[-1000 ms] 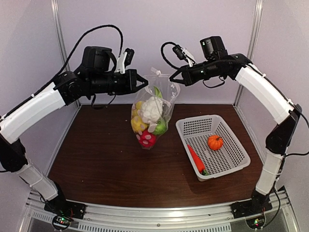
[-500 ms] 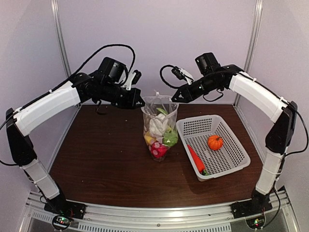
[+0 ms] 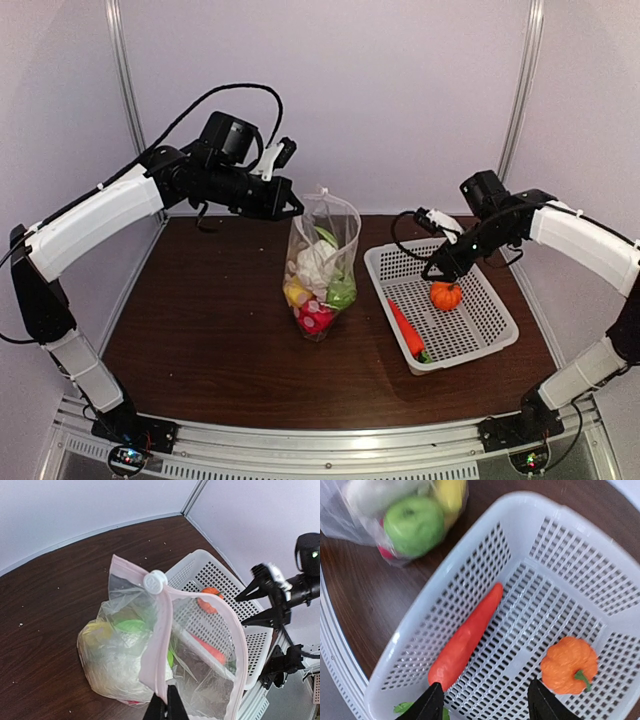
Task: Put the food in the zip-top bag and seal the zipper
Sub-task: Adjust the zipper food storage bag at the center of the board, then pick up the fake vegetable from the bin.
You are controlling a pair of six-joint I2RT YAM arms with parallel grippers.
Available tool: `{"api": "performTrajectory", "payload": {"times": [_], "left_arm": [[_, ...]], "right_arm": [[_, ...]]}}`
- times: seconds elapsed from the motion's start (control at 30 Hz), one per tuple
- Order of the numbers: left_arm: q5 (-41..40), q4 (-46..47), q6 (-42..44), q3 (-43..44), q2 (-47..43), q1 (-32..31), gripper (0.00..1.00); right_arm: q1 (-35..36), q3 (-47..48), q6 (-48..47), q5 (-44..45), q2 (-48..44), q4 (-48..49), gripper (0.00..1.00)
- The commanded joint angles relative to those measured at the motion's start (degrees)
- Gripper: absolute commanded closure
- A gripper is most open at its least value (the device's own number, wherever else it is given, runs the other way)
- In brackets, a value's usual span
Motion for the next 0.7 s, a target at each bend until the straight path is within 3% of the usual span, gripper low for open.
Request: {"api": "performTrajectory", "payload": {"times": [0.0,0.3,0.43,0.53,0.67], "left_arm": [[0.4,3.2,1.2,0.2,-1.7,0.6,1.00],[1.9,6.6,-0.3,-5.6,-5.5,0.6,1.00],[2.8,6.5,0.0,-5.4,-5.8,0.6,1.00],[4.0,6.2,0.5,-4.9,-5.6,0.6,1.00],[5.3,6.2,0.9,-5.0,-5.4,0.6,1.00]], "right_arm": [[0.2,-7.7,-1.5,5.1,2.4,-0.4,0.41],[0.0,-5.4,-4.3,23.7,6.2,4.7,0.38],[-0.2,-0.6,-6.0,29.8,12.3,4.5,0.25],[-1.4,2.5,-5.4,30.1,17.0,3.0,0.15],[-2.9,4.4,-4.6,28.1,21.4,1.2,0.14]]}}
